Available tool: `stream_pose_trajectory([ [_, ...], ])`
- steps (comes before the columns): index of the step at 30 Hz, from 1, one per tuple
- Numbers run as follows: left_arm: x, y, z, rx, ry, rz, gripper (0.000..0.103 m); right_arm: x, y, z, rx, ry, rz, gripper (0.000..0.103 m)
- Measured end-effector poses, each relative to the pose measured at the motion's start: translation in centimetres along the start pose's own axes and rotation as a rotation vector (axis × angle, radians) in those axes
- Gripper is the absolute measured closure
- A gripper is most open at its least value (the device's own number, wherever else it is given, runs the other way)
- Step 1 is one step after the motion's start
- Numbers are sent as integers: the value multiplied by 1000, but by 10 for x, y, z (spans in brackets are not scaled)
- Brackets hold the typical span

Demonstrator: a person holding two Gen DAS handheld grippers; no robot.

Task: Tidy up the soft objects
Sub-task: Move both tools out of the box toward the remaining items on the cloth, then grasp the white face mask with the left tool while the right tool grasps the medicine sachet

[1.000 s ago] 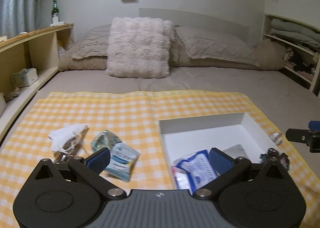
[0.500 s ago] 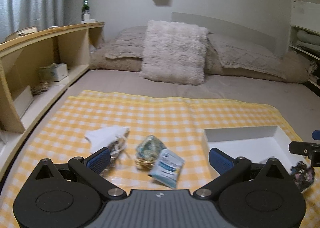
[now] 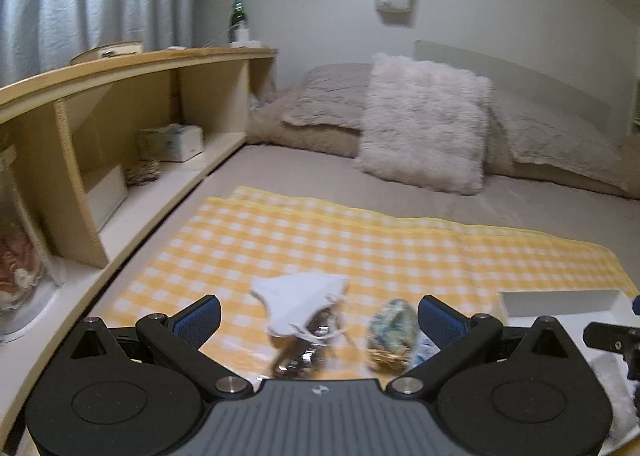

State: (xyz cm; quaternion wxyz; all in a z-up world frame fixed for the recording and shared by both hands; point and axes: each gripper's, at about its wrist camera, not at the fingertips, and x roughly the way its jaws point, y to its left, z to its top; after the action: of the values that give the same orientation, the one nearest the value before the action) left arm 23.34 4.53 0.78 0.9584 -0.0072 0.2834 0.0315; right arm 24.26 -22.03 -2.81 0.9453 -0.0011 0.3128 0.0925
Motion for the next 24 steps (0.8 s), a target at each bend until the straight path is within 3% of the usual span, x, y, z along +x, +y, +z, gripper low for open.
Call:
stream_pose_trajectory([
  [9,41,35,7,-46,61,127,0,53,41,10,20,55,70,0],
  [19,108,55,9,-30,130,133,1,116,61,8,2,121,91,1],
  [24,145,54,5,4,195,155,9,141,64,4,-35,174,127,32],
])
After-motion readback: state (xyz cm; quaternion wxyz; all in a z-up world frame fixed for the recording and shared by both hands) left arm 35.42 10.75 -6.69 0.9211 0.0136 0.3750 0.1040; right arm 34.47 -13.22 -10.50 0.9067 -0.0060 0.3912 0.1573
